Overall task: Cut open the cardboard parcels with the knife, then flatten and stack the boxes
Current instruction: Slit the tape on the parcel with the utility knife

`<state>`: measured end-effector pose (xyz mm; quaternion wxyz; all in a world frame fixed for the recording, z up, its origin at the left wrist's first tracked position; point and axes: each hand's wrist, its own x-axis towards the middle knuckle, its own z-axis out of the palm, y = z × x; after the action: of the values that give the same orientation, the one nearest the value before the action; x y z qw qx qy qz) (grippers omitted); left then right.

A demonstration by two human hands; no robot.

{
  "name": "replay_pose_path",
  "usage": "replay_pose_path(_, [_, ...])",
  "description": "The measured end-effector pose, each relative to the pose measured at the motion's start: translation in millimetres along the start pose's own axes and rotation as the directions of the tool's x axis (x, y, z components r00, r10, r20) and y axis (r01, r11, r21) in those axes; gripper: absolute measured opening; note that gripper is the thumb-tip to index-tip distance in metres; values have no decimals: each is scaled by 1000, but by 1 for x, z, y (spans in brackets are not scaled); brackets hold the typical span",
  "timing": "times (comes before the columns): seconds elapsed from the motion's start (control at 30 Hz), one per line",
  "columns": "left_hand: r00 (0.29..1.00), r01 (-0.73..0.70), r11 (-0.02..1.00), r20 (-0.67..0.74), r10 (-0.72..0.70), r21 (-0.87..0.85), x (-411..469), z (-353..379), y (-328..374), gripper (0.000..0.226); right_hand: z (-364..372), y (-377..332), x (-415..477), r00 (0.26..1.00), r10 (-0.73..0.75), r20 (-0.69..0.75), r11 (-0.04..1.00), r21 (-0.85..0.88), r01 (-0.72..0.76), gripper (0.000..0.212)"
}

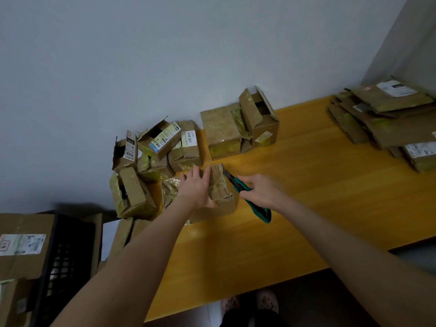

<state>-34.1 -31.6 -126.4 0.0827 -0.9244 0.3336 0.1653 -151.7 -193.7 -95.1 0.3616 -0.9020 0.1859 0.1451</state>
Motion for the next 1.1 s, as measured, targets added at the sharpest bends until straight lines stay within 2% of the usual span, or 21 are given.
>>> replay_pose_path(0.17, [1000,15,1000,-24,-16,-25,-1,2,3,122,-13,-6,3,995,-38,92,998,-50,43,60])
replay_pose_path(0.37, [999,40,998,-14,-41,-41,0,0,5,120,-19,-13,0,985,-40,169,977,-202,74,43])
replay_pose_path(0.53, [998,59,997,6,-58,-41,2,-1,6,120,-19,-12,-3,981,-23,194,969,-239,70,60])
replay_pose_path(0.63, [998,66,997,15,-65,-41,2,-2,5,121,-23,-15,-5,974,-14,227,971,-229,68,58])
replay_pose_path(0.77, [998,67,996,17,-66,-51,3,-3,5,121,-30,-13,-8,965,6,263,988,-153,36,51])
replay_pose_path(0.83, [997,80,995,24,-79,-59,4,-5,5,122,-34,-7,-9,964,13,265,999,-40,-2,53])
replay_pose_path(0.9, [991,129,987,39,-126,-93,5,-7,4,123,-31,4,-8,982,29,187,979,193,-66,52])
replay_pose_path(0.97, [969,246,949,45,-242,-197,6,-14,2,124,-22,15,-4,994,110,29,923,368,-113,50])
replay_pose_path(1.03, [923,378,867,57,-381,-325,8,-23,1,123,-5,28,6,973,217,-81,904,392,-169,49])
replay_pose_path(1.1, [897,427,812,78,-434,-399,10,-26,1,124,16,42,16,955,284,-83,909,342,-240,47])
